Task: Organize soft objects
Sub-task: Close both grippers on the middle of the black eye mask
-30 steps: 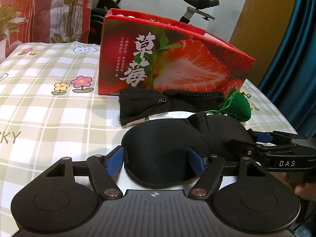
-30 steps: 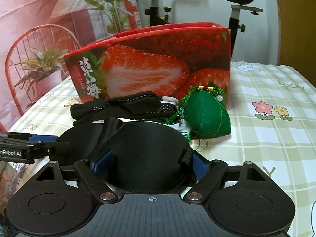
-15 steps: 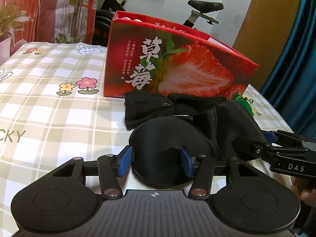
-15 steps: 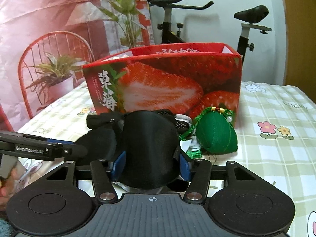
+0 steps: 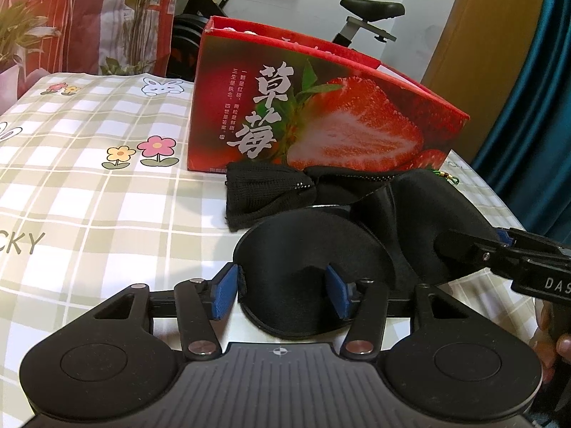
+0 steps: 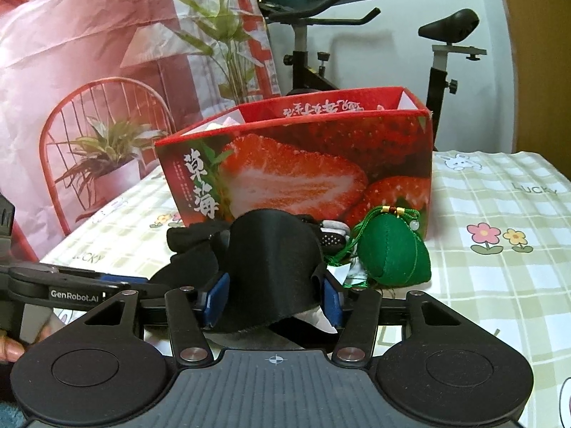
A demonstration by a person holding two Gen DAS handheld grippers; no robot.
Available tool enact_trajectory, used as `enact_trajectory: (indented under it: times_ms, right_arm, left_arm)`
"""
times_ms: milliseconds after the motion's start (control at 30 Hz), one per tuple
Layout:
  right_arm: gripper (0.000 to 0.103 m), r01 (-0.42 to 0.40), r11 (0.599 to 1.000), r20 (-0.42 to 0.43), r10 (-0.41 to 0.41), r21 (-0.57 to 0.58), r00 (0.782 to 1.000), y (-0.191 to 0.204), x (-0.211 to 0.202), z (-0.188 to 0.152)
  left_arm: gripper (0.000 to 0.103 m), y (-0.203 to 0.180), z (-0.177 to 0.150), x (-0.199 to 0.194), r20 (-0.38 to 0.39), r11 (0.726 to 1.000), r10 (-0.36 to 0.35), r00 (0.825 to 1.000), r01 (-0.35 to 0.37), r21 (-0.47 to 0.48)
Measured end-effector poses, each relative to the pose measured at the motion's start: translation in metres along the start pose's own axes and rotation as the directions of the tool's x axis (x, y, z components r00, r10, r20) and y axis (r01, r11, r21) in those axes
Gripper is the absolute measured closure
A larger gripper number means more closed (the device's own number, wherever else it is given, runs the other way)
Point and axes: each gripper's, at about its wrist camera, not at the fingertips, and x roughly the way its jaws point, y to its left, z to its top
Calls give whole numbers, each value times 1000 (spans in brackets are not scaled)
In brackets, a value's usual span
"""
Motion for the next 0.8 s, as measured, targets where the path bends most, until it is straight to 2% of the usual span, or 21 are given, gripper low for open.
enact_trajectory:
  times_ms: [167,533,800]
  right_arm:
    - [52,13,999,21,-14,46,1000,-8,-4,1]
    - [55,50,996,12,-51,79,999,-14,-2,-2]
    - [62,71,992,2,-72,102,997,-19,1,-5]
  left_arm:
    - [46,0,0,0,0,1000,0,1000,0,1]
    - [45,0,0,0,0,1000,-1,1000,1,2]
    - [45,0,0,0,-1,1000,-3,1000,3,1]
